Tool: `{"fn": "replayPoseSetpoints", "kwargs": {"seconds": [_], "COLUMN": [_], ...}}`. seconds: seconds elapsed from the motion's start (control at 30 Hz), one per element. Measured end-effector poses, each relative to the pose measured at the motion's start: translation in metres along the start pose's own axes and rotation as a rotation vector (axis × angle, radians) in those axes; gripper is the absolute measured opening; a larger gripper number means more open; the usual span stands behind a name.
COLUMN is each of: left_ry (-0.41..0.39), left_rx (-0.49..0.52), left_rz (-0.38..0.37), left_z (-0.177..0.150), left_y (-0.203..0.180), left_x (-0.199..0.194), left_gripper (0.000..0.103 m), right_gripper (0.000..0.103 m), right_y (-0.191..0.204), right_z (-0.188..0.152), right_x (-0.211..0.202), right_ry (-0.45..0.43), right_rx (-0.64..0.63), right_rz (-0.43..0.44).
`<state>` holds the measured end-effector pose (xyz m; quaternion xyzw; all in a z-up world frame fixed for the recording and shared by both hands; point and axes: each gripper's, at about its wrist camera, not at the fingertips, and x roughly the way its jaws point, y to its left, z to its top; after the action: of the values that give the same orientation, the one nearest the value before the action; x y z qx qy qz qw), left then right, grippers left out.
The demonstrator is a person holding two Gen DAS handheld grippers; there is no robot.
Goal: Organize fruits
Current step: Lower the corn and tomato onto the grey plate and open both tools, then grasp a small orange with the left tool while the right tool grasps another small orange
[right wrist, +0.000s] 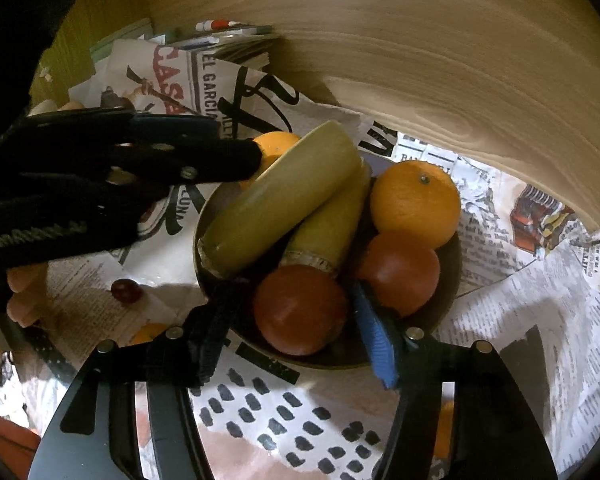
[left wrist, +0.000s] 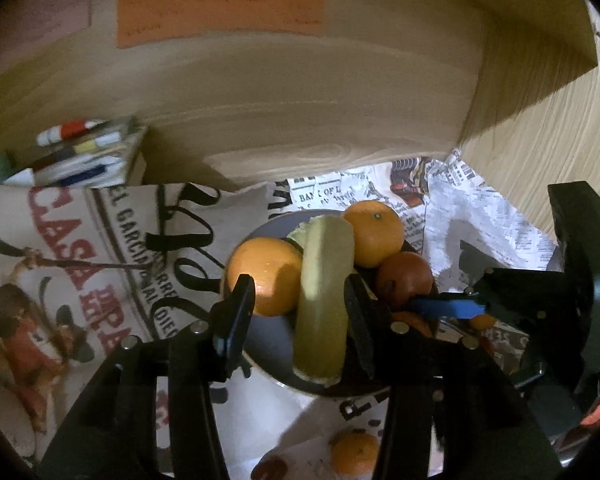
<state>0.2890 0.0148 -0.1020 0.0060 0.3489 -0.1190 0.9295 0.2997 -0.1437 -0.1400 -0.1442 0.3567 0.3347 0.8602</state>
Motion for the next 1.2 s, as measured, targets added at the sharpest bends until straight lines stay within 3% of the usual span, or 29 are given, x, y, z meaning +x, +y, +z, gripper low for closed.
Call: {"fn": "replayPoseSetpoints", "kwargs": {"seconds": [0.33,0.57,1.2], "left_ry": [-0.06,-0.046,0.124], "left_rx": [0.004,0.01,0.023], "left_rz": [0.024,0.014,-0.041], "left_z": [-0.016,-0.036,-0.086], "left_y": [0.006,0.002,-0.036], "left_x": [-0.051,-0.067,-0.025], "left_gripper": [0.05,0.051,0.051], "right_gripper": [0.058,0.061,0.061], "right_y": [0.006,0.0,-0.04], "right_z": [0.001,-0.007,-0.058], "right_x": [-0.052,-0.079,-0.087], "right_ry": [-0.124,-0.174,-0.123], "right_rx": [0.019,0.055,0.171], "right_rz": [-0.066,-0.124,-0.188]}}
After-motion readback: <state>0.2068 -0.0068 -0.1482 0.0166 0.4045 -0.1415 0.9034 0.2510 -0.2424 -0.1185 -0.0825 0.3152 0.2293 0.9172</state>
